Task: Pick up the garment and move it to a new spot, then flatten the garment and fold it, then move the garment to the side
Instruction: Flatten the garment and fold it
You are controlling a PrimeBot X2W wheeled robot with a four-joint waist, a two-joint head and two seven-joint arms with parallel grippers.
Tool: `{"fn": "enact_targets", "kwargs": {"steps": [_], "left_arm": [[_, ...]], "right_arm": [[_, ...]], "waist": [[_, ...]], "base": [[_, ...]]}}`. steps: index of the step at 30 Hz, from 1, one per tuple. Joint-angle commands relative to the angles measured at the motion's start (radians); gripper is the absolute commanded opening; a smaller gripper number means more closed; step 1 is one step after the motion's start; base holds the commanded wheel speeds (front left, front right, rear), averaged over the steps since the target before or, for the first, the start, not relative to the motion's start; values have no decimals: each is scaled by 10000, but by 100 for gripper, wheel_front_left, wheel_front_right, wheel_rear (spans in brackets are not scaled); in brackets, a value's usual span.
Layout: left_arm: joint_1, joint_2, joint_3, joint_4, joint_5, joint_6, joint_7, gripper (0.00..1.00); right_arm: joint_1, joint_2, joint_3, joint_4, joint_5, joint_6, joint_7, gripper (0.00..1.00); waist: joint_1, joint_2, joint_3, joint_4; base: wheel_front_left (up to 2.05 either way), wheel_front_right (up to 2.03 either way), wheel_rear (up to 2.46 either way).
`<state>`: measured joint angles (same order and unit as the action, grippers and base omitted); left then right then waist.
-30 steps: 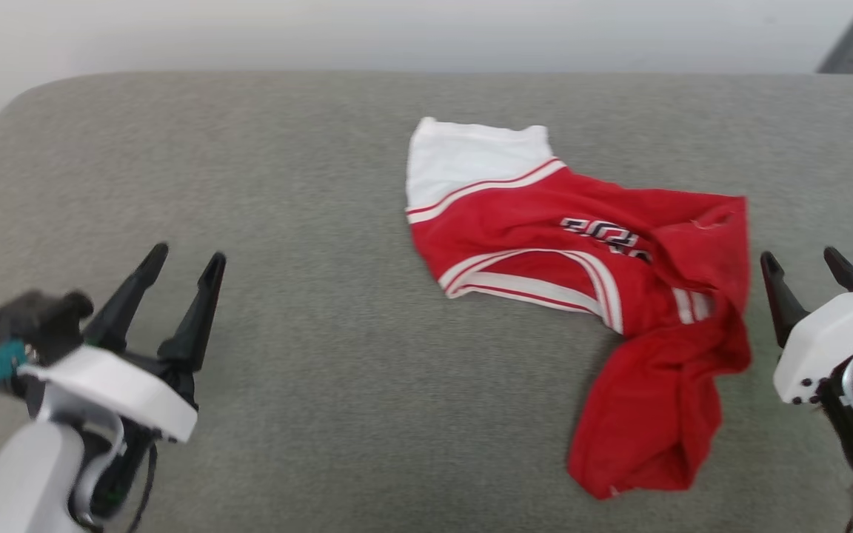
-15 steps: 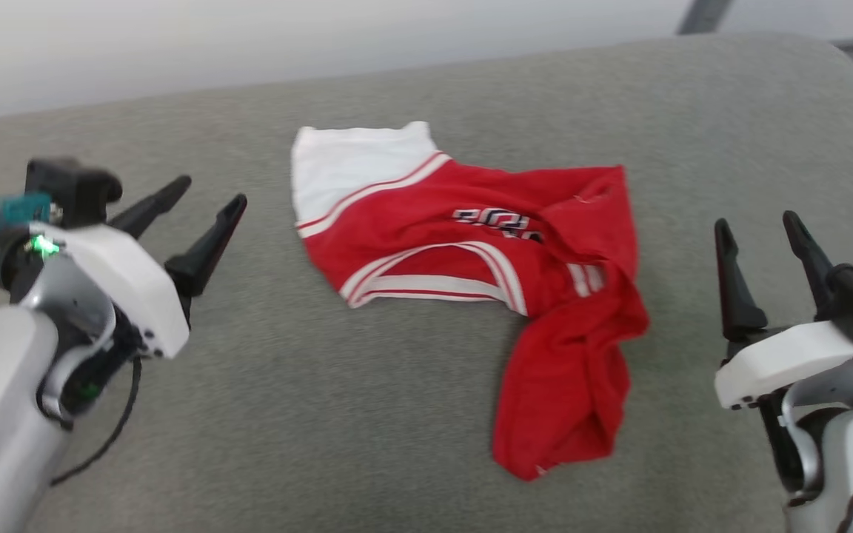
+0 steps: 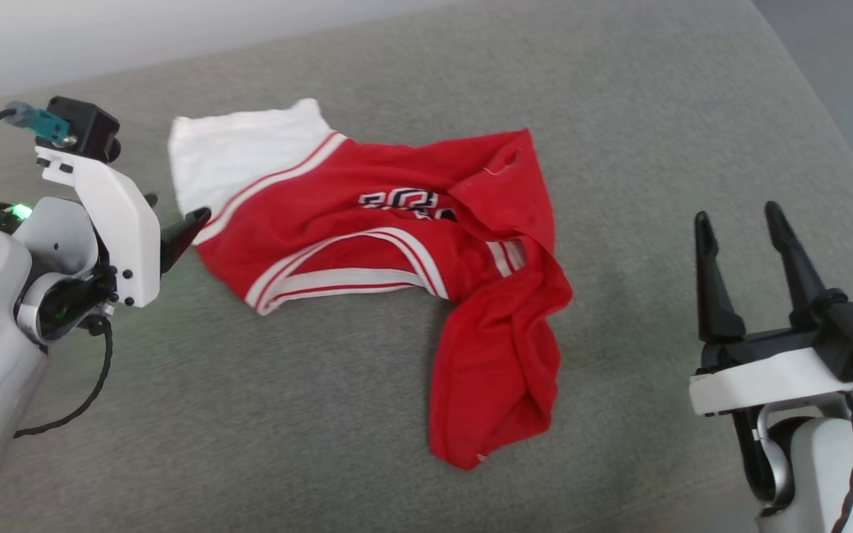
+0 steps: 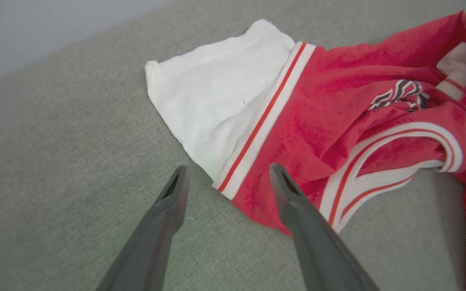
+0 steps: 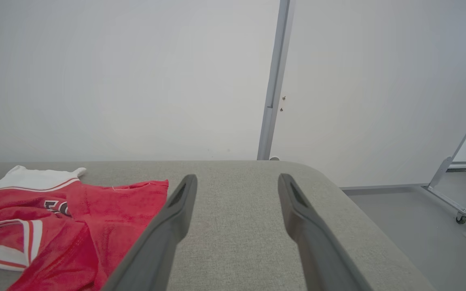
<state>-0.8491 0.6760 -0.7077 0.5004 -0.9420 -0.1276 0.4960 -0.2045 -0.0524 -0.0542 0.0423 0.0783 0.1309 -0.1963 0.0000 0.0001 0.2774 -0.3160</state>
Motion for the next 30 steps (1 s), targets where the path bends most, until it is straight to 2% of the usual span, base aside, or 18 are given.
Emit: {"fn": "enact_targets", "kwargs": {"steps": [1, 5, 13, 16, 17, 18, 23, 30], "left_arm": [[-246, -89, -132, 350, -59, 15, 342, 100], [-535, -202, -412, 1137, 61, 224, 1169, 100], [-621, -558, -839, 2543, 42, 1038, 2694, 100], [-544, -669, -1019, 2743, 81, 1038, 3046, 100], [-519, -740, -1001, 2852, -52, 1056, 3193, 29], [-521, -785, -1000, 2910, -98, 1048, 3257, 0], [-745, -764, -867, 2820, -214, 1051, 3244, 0], [-793, 70, -392, 1897, -342, 1402, 3068, 0]], "right_arm": [[40, 30, 122, 28, 167, -3, -123, 100], [-54, 30, 335, 39, 317, -3, -251, 100], [-184, 24, 675, 93, 563, -3, -431, 100], [-222, 24, 692, 107, 584, -3, -459, 100], [-255, 27, 720, 114, 616, -3, -460, 100], [-284, 27, 712, 112, 608, -3, -463, 100], [-303, 24, 498, 111, 476, -3, -509, 100], [-216, 25, 143, 125, 219, -3, -278, 100]], "waist": [[0, -1, 297, -320], [0, -1, 532, -567], [0, -1, 876, -804], [0, -1, 923, -808], [0, -1, 947, -803], [0, -1, 966, -789], [0, -1, 946, -494], [0, -1, 722, 266]], "base": [[0, 0, 0], [0, 0, 0], [0, 0, 0], [0, 0, 0], [0, 0, 0], [0, 0, 0], [0, 0, 0], [0, 0, 0]]}}
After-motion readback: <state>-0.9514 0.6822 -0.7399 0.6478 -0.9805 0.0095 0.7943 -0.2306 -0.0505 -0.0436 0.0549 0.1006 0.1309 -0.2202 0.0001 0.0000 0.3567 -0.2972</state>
